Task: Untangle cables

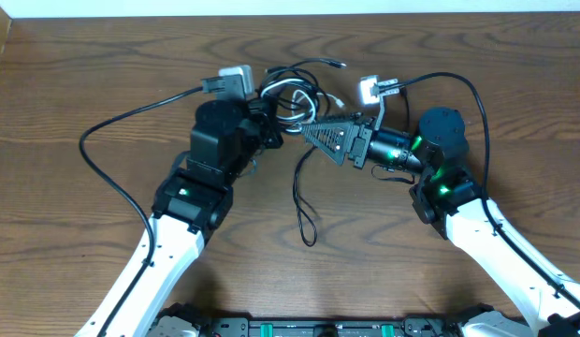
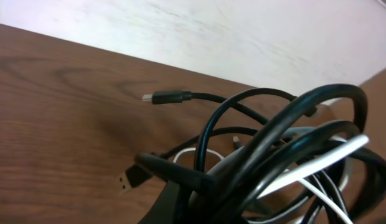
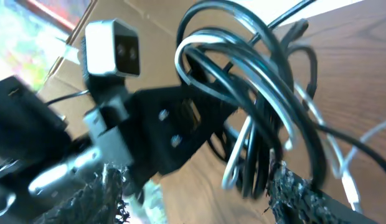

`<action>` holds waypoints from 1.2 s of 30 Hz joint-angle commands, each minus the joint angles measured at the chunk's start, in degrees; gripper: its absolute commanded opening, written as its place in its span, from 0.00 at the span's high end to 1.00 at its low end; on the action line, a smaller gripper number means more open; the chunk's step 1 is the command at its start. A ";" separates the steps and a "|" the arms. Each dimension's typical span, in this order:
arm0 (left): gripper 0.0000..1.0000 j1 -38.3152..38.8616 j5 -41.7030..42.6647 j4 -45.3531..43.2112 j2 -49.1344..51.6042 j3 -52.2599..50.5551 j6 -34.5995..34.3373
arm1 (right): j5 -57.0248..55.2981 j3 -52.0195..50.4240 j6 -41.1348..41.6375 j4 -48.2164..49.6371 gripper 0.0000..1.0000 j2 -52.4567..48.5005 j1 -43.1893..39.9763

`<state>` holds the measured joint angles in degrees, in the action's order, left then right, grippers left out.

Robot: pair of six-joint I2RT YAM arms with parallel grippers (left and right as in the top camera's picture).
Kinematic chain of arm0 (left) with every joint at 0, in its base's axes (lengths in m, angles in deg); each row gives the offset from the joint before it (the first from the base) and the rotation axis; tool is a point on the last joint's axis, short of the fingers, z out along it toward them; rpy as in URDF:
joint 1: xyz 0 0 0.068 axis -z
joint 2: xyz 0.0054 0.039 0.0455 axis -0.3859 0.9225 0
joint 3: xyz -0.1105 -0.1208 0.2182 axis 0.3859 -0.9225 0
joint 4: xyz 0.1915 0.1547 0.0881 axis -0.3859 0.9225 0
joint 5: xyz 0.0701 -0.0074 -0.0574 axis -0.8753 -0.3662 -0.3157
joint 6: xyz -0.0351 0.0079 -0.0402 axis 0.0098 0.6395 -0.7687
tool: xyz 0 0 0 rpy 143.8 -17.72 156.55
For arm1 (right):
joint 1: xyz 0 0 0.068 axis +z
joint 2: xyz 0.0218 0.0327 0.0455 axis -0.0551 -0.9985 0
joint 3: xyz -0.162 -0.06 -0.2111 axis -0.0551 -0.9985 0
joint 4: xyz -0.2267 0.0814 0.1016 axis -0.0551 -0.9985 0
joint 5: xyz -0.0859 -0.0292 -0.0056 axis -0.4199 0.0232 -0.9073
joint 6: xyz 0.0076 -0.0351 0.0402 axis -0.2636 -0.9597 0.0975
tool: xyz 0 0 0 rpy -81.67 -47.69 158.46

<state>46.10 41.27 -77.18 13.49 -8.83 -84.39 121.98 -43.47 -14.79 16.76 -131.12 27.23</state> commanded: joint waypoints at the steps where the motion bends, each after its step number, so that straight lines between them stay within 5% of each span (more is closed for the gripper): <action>1: 0.92 1.81 -0.72 -0.50 0.09 0.96 -0.74 | -3.26 0.07 -2.19 -0.26 0.32 -1.40 0.24; 8: 0.93 2.45 -0.72 -0.68 0.09 0.96 -1.40 | -3.50 0.07 -2.95 -0.92 0.40 -1.88 0.24; 13: 0.92 2.45 -0.87 -1.40 0.09 0.96 -1.42 | -3.48 0.07 -2.97 -2.14 0.99 -1.88 0.24; 26: 0.93 2.40 -8.04 -1.55 0.09 0.96 -12.07 | 2.71 0.07 -15.74 -6.03 0.99 -1.88 1.03; 36: 0.93 2.40 -10.21 -1.55 0.11 0.96 -18.36 | 15.56 0.07 -41.42 -6.10 0.99 -1.88 3.65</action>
<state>48.70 34.00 -78.07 13.60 -8.83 -99.20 128.30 -43.47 -42.76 11.06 -132.87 28.96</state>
